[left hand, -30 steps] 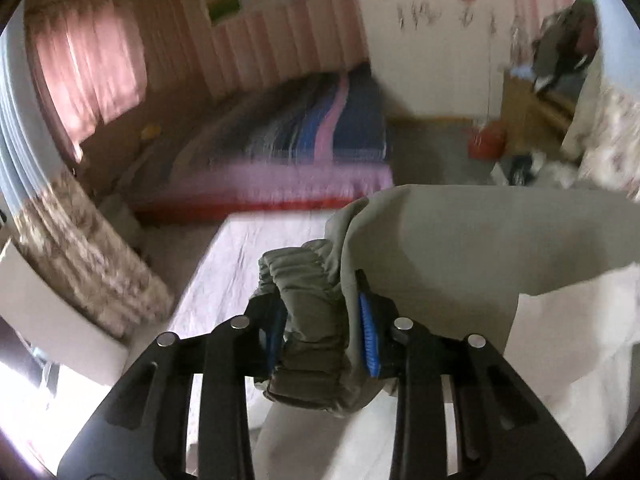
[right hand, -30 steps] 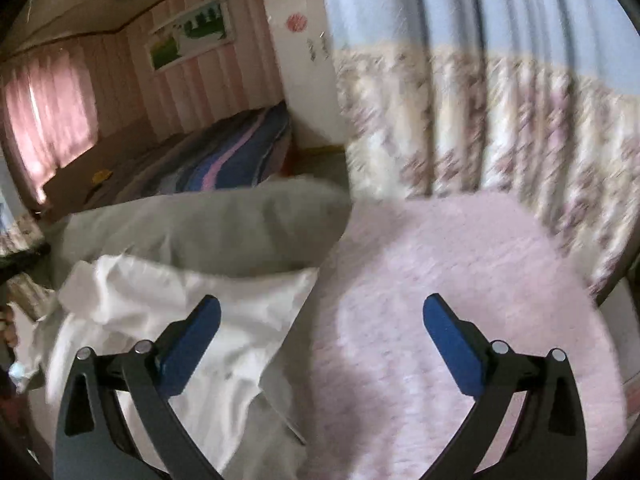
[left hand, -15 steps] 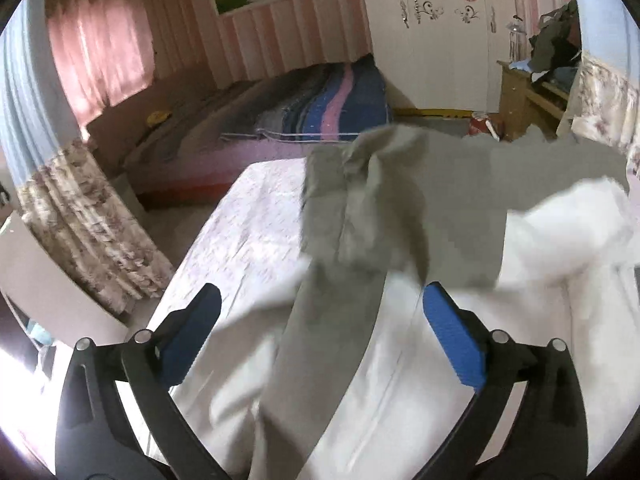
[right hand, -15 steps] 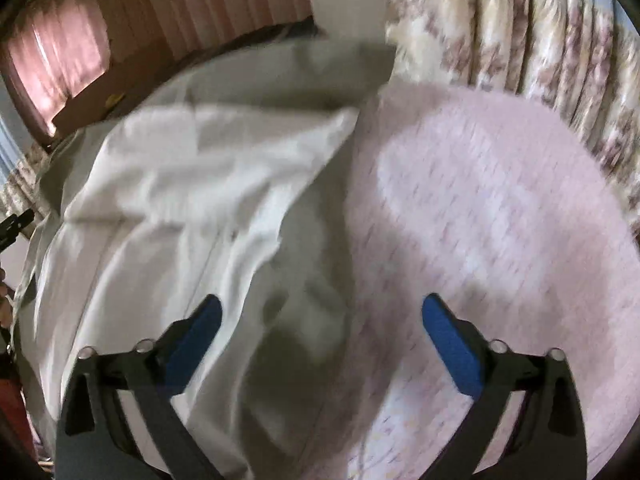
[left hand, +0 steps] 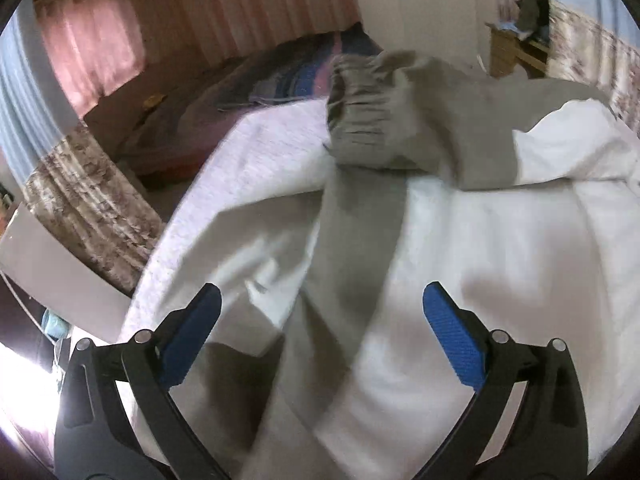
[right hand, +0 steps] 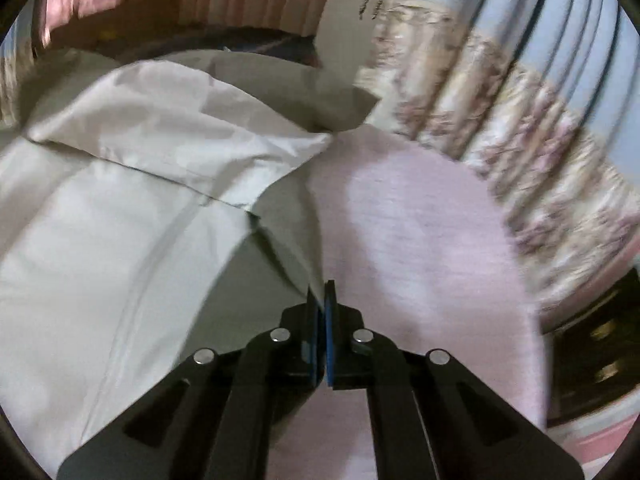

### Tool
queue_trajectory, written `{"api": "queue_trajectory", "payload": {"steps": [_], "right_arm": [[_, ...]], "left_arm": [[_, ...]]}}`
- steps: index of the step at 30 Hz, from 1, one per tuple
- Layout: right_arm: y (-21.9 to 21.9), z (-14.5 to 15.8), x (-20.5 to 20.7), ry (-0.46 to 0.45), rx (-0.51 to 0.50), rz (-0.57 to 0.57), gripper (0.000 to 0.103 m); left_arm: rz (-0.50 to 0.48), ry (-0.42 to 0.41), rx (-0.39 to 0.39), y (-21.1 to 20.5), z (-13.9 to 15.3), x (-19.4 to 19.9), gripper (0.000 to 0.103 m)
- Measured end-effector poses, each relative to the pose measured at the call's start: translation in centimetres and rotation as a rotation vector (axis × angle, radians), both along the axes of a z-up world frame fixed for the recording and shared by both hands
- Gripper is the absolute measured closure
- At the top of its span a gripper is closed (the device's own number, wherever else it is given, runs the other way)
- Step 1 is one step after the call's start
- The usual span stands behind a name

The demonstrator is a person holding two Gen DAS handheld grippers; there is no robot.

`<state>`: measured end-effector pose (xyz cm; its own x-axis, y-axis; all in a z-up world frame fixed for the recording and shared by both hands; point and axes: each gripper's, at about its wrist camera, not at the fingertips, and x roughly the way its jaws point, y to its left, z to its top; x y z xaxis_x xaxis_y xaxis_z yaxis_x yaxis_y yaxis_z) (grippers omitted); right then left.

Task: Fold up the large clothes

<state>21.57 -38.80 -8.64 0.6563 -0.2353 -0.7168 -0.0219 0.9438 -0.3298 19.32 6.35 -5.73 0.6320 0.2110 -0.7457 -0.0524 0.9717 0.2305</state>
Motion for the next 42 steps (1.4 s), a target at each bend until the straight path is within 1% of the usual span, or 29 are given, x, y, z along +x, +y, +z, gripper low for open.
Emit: {"api": "queue_trajectory", "payload": {"steps": [1, 2, 3, 4, 5, 6, 7, 8, 9, 10, 11, 12, 13, 16, 18, 20, 22, 24, 25, 26, 27, 28, 29, 30, 31, 32, 33, 38, 42], "right_arm": [[-1.2, -0.1, 0.2, -0.002, -0.060, -0.049, 0.103], [-3.0, 0.0, 0.4, -0.025, -0.177, -0.131, 0.103], [-4.7, 0.2, 0.6, -0.019, -0.163, -0.163, 0.103], [-8.0, 0.6, 0.5, 0.020, 0.030, -0.187, 0.103], [-9.8, 1.2, -0.2, 0.011, 0.150, -0.213, 0.103], [-10.5, 1.7, -0.9, -0.008, 0.189, -0.230, 0.103], [-10.8, 2.2, -2.1, -0.015, 0.283, -0.210, 0.099], [-10.6, 2.3, -3.1, -0.017, 0.379, -0.175, 0.099], [-10.0, 2.2, -3.9, -0.013, 0.434, -0.153, 0.099], [-9.0, 1.9, -4.7, -0.005, 0.475, -0.129, 0.095], [-8.0, 1.5, -5.2, 0.005, 0.497, -0.112, 0.086], [-7.1, 1.1, -5.4, 0.013, 0.518, -0.107, 0.057], [-6.5, 0.8, -5.3, 0.011, 0.532, -0.103, 0.033], [-5.4, -0.2, -5.1, 0.015, 0.569, -0.093, 0.033], [-5.4, -0.7, -4.7, 0.029, 0.590, -0.097, 0.033], [-4.1, -1.1, -5.5, 0.046, 0.577, -0.091, 0.033], [-3.0, -1.5, -5.4, 0.060, 0.547, -0.078, 0.033], [-2.0, -1.9, -5.6, 0.085, 0.515, -0.065, 0.035], [-1.5, -2.1, -5.7, 0.097, 0.484, -0.063, 0.042], [-1.1, -2.3, -5.7, 0.105, 0.456, -0.054, 0.048], [-0.7, -2.3, -5.8, 0.107, 0.445, -0.043, 0.063], [-0.3, -2.2, -6.0, 0.108, 0.448, -0.024, 0.076], [0.2, -2.1, -6.2, 0.107, 0.441, 0.000, 0.083], [0.6, -2.0, -6.3, 0.106, 0.418, 0.016, 0.091], [1.3, -2.0, -6.5, 0.102, 0.358, 0.032, 0.092], [1.7, -2.1, -6.6, 0.099, 0.321, 0.041, 0.093], [2.1, -2.1, -6.7, 0.097, 0.282, 0.051, 0.094], [2.8, -2.2, -8.3, 0.087, 0.096, 0.097, 0.099], [0.7, -2.6, -11.0, 0.101, 0.067, 0.052, 0.102]], "left_arm": [[-0.015, 0.016, -0.006, -0.4, -0.4, -0.2, 0.003], [-0.026, 0.032, -0.009, -0.7, -0.9, -0.3, 0.003], [-0.044, 0.054, -0.017, -1.2, -1.4, -0.5, 0.003], [-0.062, 0.076, -0.035, -1.6, -2.1, -0.7, 0.003], [-0.073, 0.089, -0.049, -1.7, -2.5, -0.8, 0.003], [-0.106, 0.121, -0.075, -2.3, -3.2, -1.1, 0.003], [-0.124, 0.133, -0.086, -2.8, -3.6, -1.3, 0.003], [-0.143, 0.142, -0.094, -3.2, -4.0, -1.5, 0.003], [-0.156, 0.145, -0.091, -3.8, -4.4, -1.6, 0.003], [-0.157, 0.143, -0.081, -4.0, -4.7, -1.6, 0.003], [-0.149, 0.135, -0.073, -4.1, -4.8, -1.6, 0.003], [-0.145, 0.134, -0.079, -3.9, -4.7, -1.5, 0.003], [-0.136, 0.128, -0.085, -3.5, -4.5, -1.4, 0.003], [-0.112, 0.089, -0.057, -2.0, -3.6, -1.7, 0.003], [-0.101, 0.089, -0.040, -0.8, -3.4, -1.8, 0.003], [-0.090, 0.099, -0.035, 0.5, -3.7, -1.9, 0.003], [-0.081, 0.120, -0.054, 1.5, -4.1, -2.0, 0.003], [-0.097, 0.144, -0.107, 1.8, -4.3, -2.1, 0.004], [-0.114, 0.158, -0.139, 1.9, -4.4, -2.1, 0.012], [-0.127, 0.165, -0.158, 1.9, -4.6, -2.3, 0.017], [-0.147, 0.172, -0.190, 1.7, -4.6, -2.4, 0.027], [-0.159, 0.173, -0.217, 1.5, -4.6, -2.6, 0.040], [-0.168, 0.173, -0.232, 1.3, -4.5, -2.7, 0.045], [-0.182, 0.167, -0.231, 0.7, -4.4, -2.9, 0.060], [-0.186, 0.159, -0.220, 0.3, -4.3, -3.2, 0.085], [-0.183, 0.148, -0.204, 0.0, -4.2, -3.7, 0.097], [-0.184, 0.150, -0.220, -0.2, -4.1, -4.0, 0.101], [-0.141, 0.130, -0.275, -0.8, -4.0, -6.5, 0.103], [-0.124, 0.090, -0.198, -3.2, -4.2, -9.3, 0.103]]}}
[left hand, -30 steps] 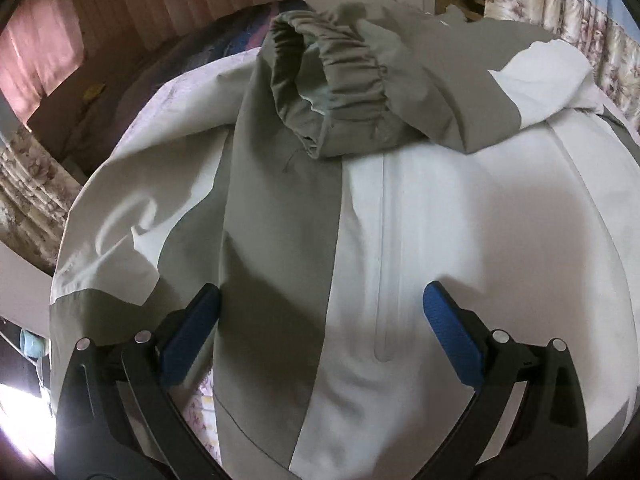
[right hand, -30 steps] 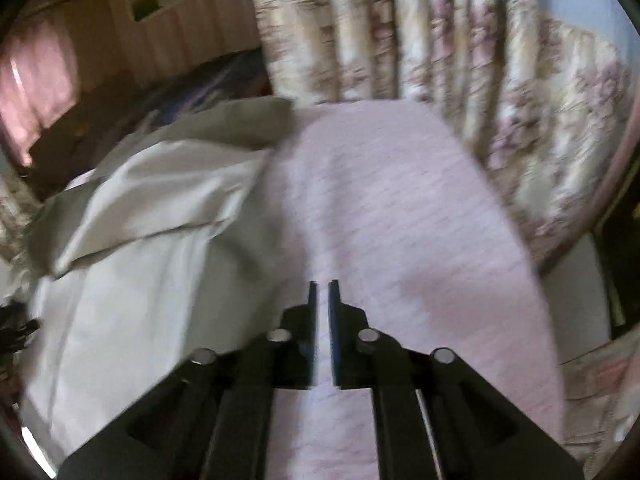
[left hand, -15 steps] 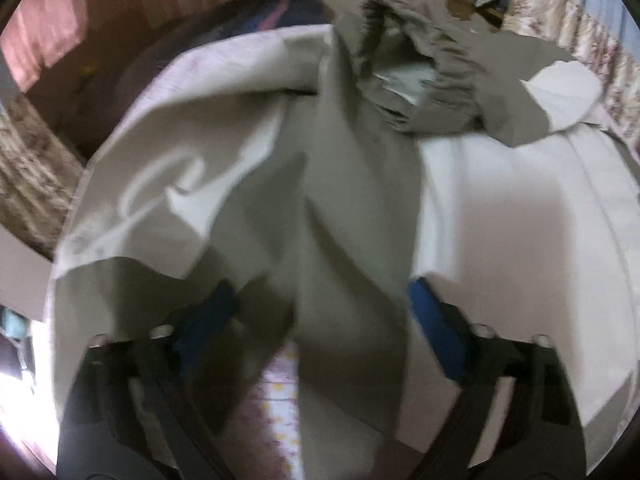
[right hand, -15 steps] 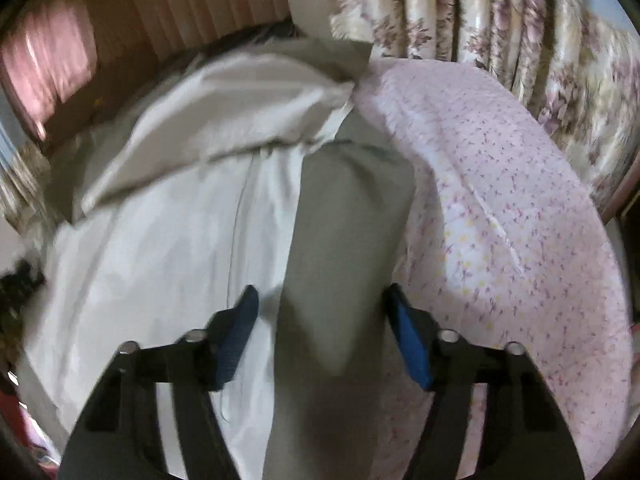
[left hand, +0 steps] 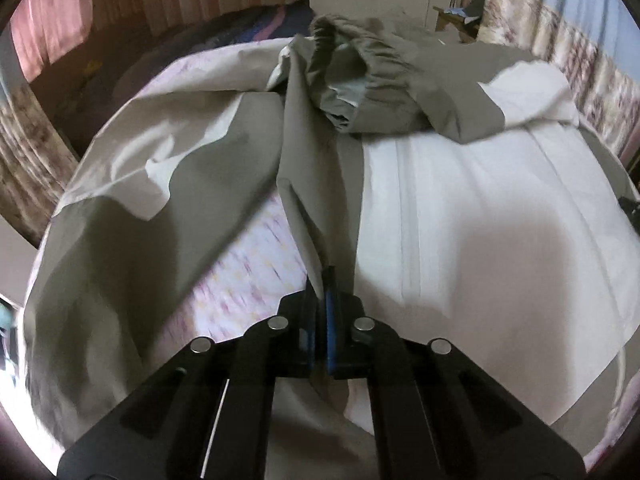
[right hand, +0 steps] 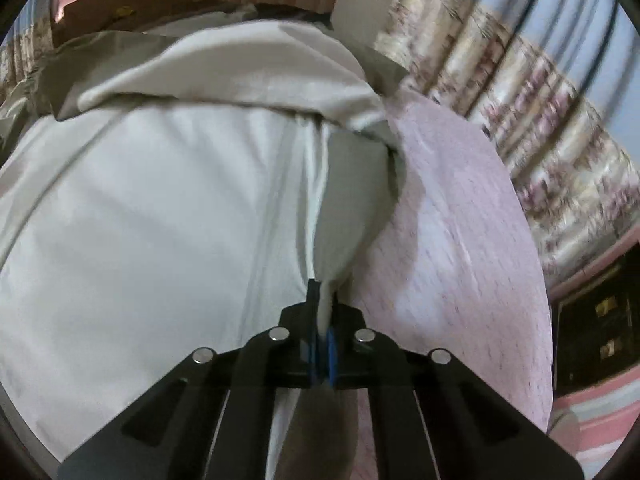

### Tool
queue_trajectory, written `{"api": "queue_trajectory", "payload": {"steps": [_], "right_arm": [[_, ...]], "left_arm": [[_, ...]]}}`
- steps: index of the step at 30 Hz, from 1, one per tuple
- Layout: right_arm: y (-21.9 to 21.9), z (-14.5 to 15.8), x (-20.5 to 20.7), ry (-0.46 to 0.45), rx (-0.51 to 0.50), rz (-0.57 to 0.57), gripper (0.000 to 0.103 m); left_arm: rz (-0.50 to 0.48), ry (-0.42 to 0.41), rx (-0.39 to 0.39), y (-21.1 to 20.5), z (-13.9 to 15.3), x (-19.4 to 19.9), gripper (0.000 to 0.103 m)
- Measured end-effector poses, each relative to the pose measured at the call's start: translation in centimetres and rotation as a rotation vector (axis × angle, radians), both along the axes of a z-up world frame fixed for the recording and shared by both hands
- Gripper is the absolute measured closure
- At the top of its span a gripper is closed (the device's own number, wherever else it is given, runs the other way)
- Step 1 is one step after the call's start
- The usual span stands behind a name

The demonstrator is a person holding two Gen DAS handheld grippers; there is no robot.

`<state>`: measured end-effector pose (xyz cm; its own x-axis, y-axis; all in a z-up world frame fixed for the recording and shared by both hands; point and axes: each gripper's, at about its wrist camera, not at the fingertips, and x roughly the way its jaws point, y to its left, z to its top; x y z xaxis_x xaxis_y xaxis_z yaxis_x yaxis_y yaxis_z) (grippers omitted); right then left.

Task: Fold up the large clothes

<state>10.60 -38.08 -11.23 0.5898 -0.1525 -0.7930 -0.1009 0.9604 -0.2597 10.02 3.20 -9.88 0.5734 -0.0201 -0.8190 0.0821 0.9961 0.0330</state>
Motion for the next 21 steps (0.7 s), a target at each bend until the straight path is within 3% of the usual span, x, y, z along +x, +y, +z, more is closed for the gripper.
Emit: {"api": "queue_trajectory", "payload": {"steps": [4, 6, 8, 11, 14, 15, 16, 18, 19, 21], "right_arm": [[-1.6, 0.0, -2.1, 0.017, 0.016, -0.038, 0.102], [-1.8, 0.2, -2.1, 0.020, 0.017, -0.039, 0.102], [-2.1, 1.2, -1.8, 0.021, 0.079, -0.045, 0.101], [-3.7, 4.2, -0.8, -0.016, 0.177, -0.065, 0.098], [-5.7, 9.0, 1.7, -0.105, 0.162, -0.103, 0.097], [-6.3, 10.6, 2.5, -0.140, 0.168, -0.110, 0.088], [-6.6, 11.8, 3.2, -0.166, 0.174, -0.116, 0.063], [-7.2, 14.4, 4.9, -0.234, 0.166, -0.140, 0.031], [-7.0, 16.0, 6.1, -0.276, 0.164, -0.131, 0.031], [-6.7, 17.3, 8.4, -0.271, 0.185, -0.097, 0.028]], "left_arm": [[-0.001, 0.003, 0.056, -1.7, 0.1, -1.1, 0.103], [0.000, 0.006, 0.056, -1.7, 0.6, -1.0, 0.103], [0.005, 0.028, 0.035, -0.9, 1.0, -0.2, 0.100], [0.031, 0.039, 0.002, 1.0, 1.9, 1.3, 0.087], [0.077, -0.030, 0.075, 2.9, 4.1, 3.5, 0.060], [0.094, -0.044, 0.091, 3.3, 4.7, 4.3, 0.040], [0.114, -0.065, 0.095, 4.1, 5.6, 4.9, 0.025], [0.145, -0.116, 0.097, 5.6, 7.4, 6.6, 0.011], [0.150, -0.129, 0.114, 5.9, 8.2, 7.5, 0.008], [0.165, -0.162, 0.135, 6.4, 9.7, 9.0, 0.007]]}}
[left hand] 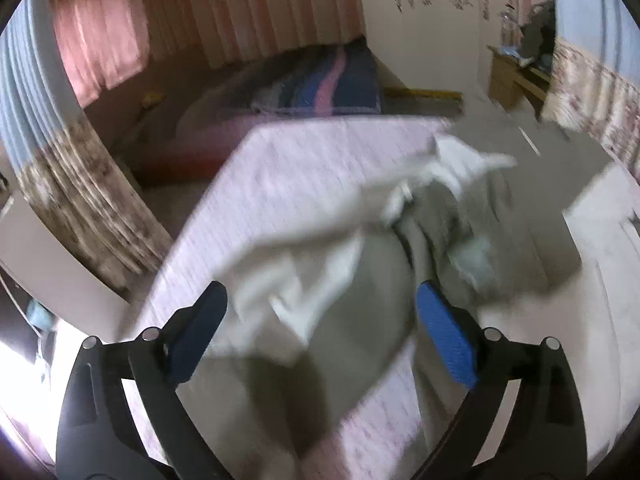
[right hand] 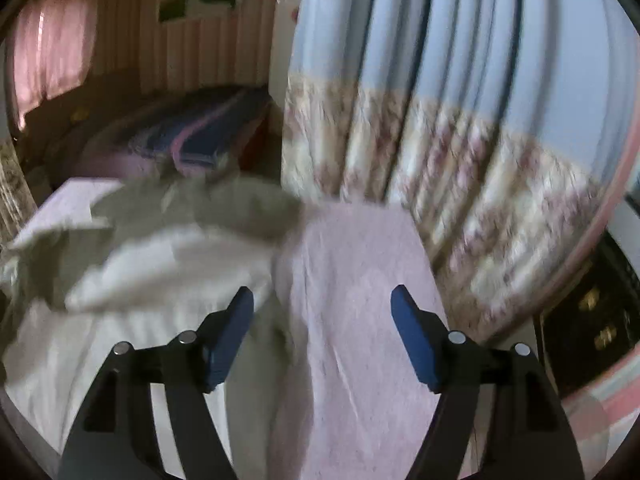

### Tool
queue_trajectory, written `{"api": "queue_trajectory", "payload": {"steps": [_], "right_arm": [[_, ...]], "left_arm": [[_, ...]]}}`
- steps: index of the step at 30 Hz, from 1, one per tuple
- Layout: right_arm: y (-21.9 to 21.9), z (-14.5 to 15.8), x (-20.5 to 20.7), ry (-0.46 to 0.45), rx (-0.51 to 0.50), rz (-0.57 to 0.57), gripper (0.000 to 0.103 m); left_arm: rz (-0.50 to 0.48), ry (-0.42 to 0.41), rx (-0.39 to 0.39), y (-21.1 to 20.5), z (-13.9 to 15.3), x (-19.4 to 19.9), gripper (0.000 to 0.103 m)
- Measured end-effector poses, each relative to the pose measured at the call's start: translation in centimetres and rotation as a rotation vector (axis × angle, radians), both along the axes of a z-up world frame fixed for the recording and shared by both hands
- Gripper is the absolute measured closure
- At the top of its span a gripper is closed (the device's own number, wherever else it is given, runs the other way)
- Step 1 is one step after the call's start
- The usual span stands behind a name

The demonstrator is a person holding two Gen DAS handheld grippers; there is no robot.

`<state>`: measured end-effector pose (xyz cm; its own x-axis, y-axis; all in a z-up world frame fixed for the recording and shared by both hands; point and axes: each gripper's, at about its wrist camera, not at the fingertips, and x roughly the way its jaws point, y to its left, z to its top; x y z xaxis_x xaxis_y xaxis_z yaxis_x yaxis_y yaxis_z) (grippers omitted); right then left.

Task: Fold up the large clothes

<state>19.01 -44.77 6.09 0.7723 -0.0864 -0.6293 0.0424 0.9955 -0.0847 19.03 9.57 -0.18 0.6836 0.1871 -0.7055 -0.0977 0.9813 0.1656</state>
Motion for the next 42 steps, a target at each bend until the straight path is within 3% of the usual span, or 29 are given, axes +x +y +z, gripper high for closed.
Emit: {"api": "queue_trajectory", "payload": {"steps": [3, 6, 8, 12, 14, 15, 16, 18, 19, 22, 24, 27, 30, 32, 36, 39, 42], "right_arm": [[1.6, 0.4, 3.7, 0.001, -0.021, 0.050, 0.020], [2.6, -1.4, 7.1, 0.039, -0.012, 0.067, 0.020], [2.9, -2.4, 8.7, 0.032, 0.009, 0.079, 0.020], [2.4, -4.1, 11.1, 0.050, 0.075, 0.068, 0.020], [2.5, -5.2, 11.6, 0.054, 0.090, 0.076, 0.020], [2.9, -5.7, 11.8, 0.049, 0.088, 0.083, 0.020], [3.2, -6.1, 11.9, 0.046, 0.088, 0.089, 0.020], [3.7, -6.5, 12.1, 0.041, 0.095, 0.102, 0.020], [4.0, -6.7, 12.2, 0.038, 0.096, 0.106, 0.020], [5.1, -6.1, 12.2, 0.005, 0.077, 0.117, 0.020], [5.5, -5.5, 12.2, -0.022, 0.083, 0.119, 0.020], [6.9, -5.8, 13.1, -0.010, 0.083, 0.129, 0.019], [8.4, -8.4, 14.7, 0.076, 0.055, 0.138, 0.019], [9.5, -11.4, 16.0, 0.161, -0.016, 0.122, 0.019], [9.6, -15.6, 17.1, 0.246, -0.164, 0.071, 0.021], [8.6, -16.5, 17.4, 0.271, -0.129, 0.058, 0.021], [8.2, -15.8, 17.0, 0.265, -0.120, 0.059, 0.021]], "left_arm": [[-0.074, -0.020, -0.040, -1.4, 2.0, 2.5, 0.003], [-0.145, 0.003, -0.058, -4.2, 1.9, 4.4, 0.003], [-0.177, 0.052, -0.042, -6.8, 0.4, 5.4, 0.003], [-0.149, 0.166, -0.018, -9.2, -3.6, 6.7, 0.004], [-0.154, 0.182, -0.070, -9.3, -4.5, 7.1, 0.028], [-0.178, 0.189, -0.110, -9.5, -4.8, 7.5, 0.071], [-0.167, 0.197, -0.104, -9.5, -5.0, 8.2, 0.085], [-0.166, 0.176, -0.108, -9.4, -4.6, 9.8, 0.088], [-0.159, 0.156, -0.109, -9.2, -3.9, 10.4, 0.095], [-0.147, 0.058, -0.116, -8.2, -0.4, 12.5, 0.095], [-0.138, -0.051, -0.079, -7.8, 2.9, 13.6, 0.095], [-0.134, -0.087, -0.038, -7.6, 4.2, 16.0, 0.093], [-0.123, -0.014, -0.042, -6.9, 1.3, 18.9, 0.092], [-0.108, 0.040, -0.003, -6.7, -1.8, 20.0, 0.090], [-0.091, 0.148, -0.015, -5.1, -6.7, 20.9, 0.083], [-0.107, 0.175, 0.042, -5.7, -8.7, 20.8, 0.080], [-0.098, 0.158, 0.089, -6.1, -8.5, 20.5, 0.077]]}}
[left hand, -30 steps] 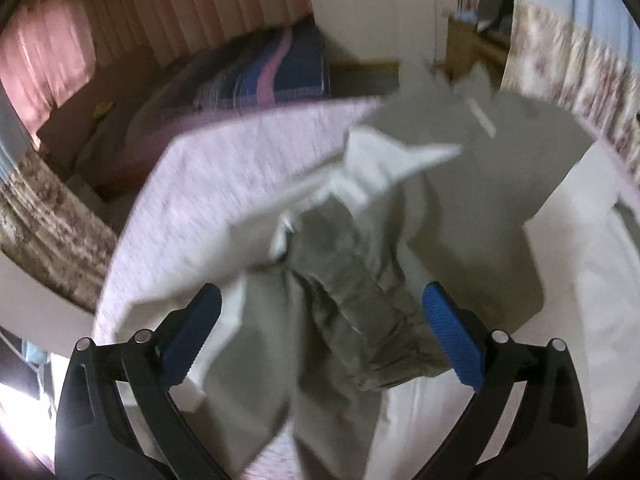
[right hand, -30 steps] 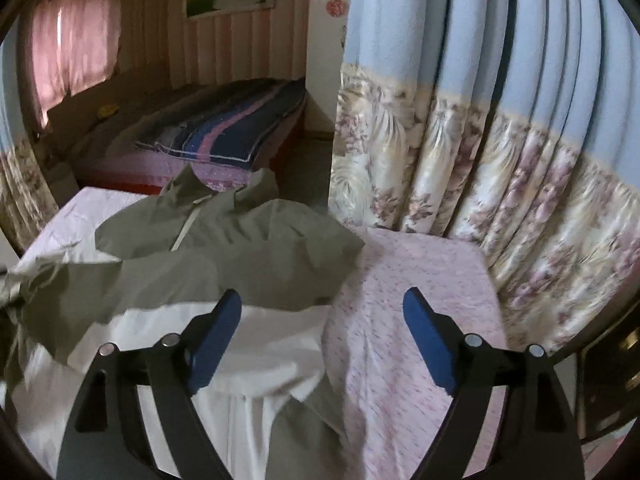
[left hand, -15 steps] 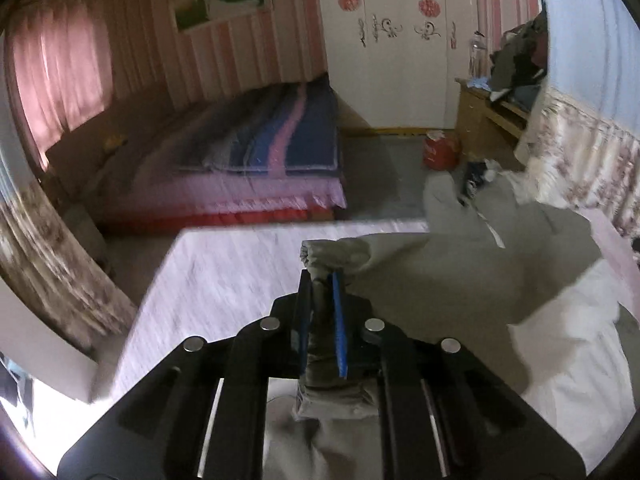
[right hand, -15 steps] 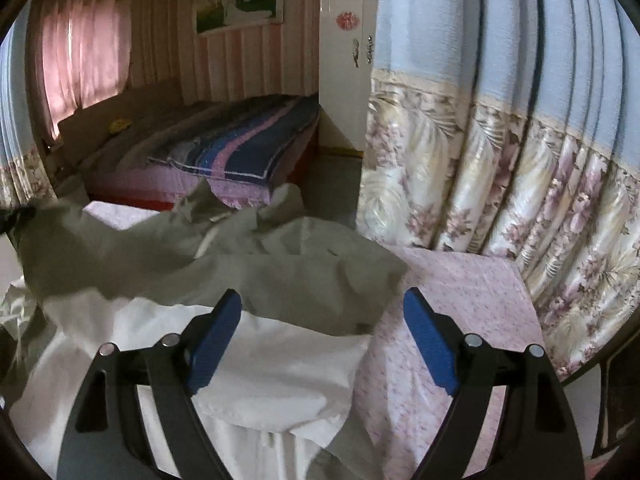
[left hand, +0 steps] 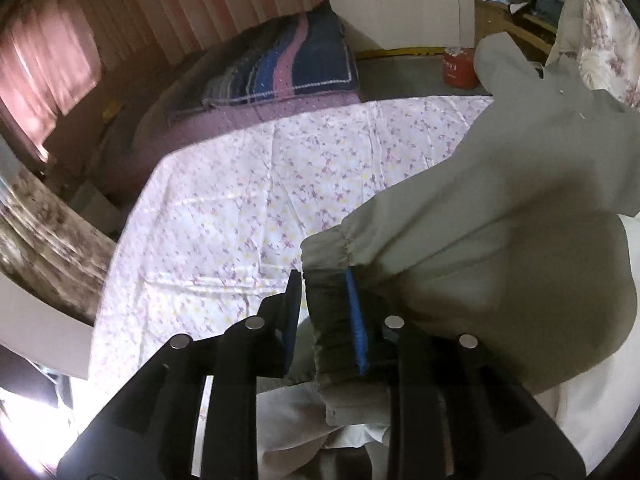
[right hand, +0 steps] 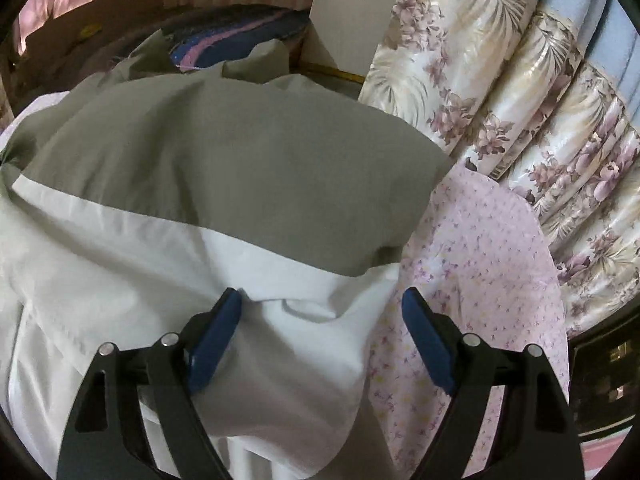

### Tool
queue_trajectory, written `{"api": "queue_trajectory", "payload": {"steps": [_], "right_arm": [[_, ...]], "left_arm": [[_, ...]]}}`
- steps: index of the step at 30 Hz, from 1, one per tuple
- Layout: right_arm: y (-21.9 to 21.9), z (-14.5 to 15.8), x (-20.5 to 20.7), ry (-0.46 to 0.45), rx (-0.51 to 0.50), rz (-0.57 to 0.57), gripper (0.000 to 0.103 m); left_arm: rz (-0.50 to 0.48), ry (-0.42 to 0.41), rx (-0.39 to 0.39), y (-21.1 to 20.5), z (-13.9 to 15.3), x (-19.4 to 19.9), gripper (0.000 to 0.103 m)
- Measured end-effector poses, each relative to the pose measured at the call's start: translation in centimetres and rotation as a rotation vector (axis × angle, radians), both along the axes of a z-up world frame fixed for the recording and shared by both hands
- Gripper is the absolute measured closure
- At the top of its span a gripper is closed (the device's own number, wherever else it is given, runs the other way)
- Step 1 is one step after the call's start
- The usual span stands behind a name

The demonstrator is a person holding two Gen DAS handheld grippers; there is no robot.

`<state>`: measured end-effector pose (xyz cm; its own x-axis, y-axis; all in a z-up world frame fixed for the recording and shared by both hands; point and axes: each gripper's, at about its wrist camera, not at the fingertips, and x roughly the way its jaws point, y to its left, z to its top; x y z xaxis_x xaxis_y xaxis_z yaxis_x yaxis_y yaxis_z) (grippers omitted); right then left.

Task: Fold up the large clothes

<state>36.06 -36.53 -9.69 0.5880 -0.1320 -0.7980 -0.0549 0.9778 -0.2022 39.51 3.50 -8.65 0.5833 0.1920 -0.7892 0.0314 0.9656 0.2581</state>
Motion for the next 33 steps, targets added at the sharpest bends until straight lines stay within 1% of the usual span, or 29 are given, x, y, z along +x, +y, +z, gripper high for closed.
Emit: {"api": "queue_trajectory", "payload": {"steps": [1, 2, 4, 5, 6, 7, 9, 11, 12, 13, 15, 18, 20, 23, 25, 27, 29, 31, 33], "right_arm": [[0.0, 0.6, -0.4, -0.006, 0.004, 0.001, 0.019], [0.0, 1.4, -0.9, -0.019, 0.024, 0.006, 0.019], [0.1, 3.7, -2.5, -0.065, 0.085, 0.020, 0.019], [0.1, 5.0, -3.3, -0.091, 0.110, 0.024, 0.018], [0.1, 6.2, -4.0, -0.118, 0.132, 0.027, 0.016], [0.1, 7.0, -4.5, -0.134, 0.152, 0.030, 0.013], [0.1, 8.8, -5.8, -0.173, 0.206, 0.038, 0.013], [0.3, 10.5, -7.5, -0.223, 0.257, 0.049, 0.008], [0.4, 10.9, -8.1, -0.238, 0.264, 0.054, 0.005], [0.8, 11.3, -8.8, -0.257, 0.264, 0.064, 0.004], [1.4, 11.5, -9.4, -0.257, 0.251, 0.082, 0.004], [2.0, 11.3, -10.5, -0.276, 0.240, 0.091, 0.004], [2.1, 11.1, -11.3, -0.306, 0.258, 0.086, 0.004], [2.1, 10.3, -12.3, -0.327, 0.295, 0.058, 0.004], [2.2, 9.8, -13.1, -0.336, 0.318, 0.053, 0.004], [2.4, 9.2, -13.5, -0.320, 0.317, 0.056, 0.004], [2.6, 8.4, -13.7, -0.294, 0.314, 0.058, 0.004], [2.8, 7.9, -13.7, -0.276, 0.312, 0.056, 0.004], [3.0, 7.7, -13.6, -0.268, 0.313, 0.056, 0.004]], "left_arm": [[0.014, -0.005, 0.005, 0.1, 0.3, -0.1, 0.066], [0.031, -0.014, 0.006, 0.4, 0.8, -0.2, 0.058], [0.059, -0.058, 0.000, 1.1, 2.6, -1.1, 0.021], [0.069, -0.085, -0.002, 1.6, 3.4, -1.8, 0.014], [0.076, -0.114, -0.005, 2.1, 4.6, -2.7, 0.008], [0.080, -0.123, -0.009, 2.4, 5.4, -3.4, 0.007], [0.095, -0.134, -0.043, 3.4, 6.9, -5.7, 0.005], [0.108, -0.149, -0.048, 4.1, 7.8, -7.8, 0.003], [0.125, -0.160, -0.035, 4.7, 8.3, -9.3, 0.003], [0.140, -0.165, -0.021, 5.1, 8.7, -10.7, 0.003], [0.164, -0.162, -0.006, 6.6, 8.9, -13.2, 0.003], [0.200, -0.155, -0.009, 9.0, 8.9, -17.3, 0.003], [0.213, -0.155, 0.000, 10.1, 8.3, -20.1, 0.003], [0.235, -0.141, 0.022, 10.9, 7.2, -22.4, 0.003], [0.249, -0.126, 0.022, 11.3, 6.2, -24.0, 0.003], [0.254, -0.108, 0.011, 11.7, 4.9, -25.5, 0.003], [0.257, -0.087, 0.016, 12.0, 3.9, -26.4, 0.003], [0.271, -0.068, 0.027, 12.5, 2.8, -27.4, 0.003], [0.295, -0.038, 0.019, 13.4, 1.7, -28.1, 0.003]]}}
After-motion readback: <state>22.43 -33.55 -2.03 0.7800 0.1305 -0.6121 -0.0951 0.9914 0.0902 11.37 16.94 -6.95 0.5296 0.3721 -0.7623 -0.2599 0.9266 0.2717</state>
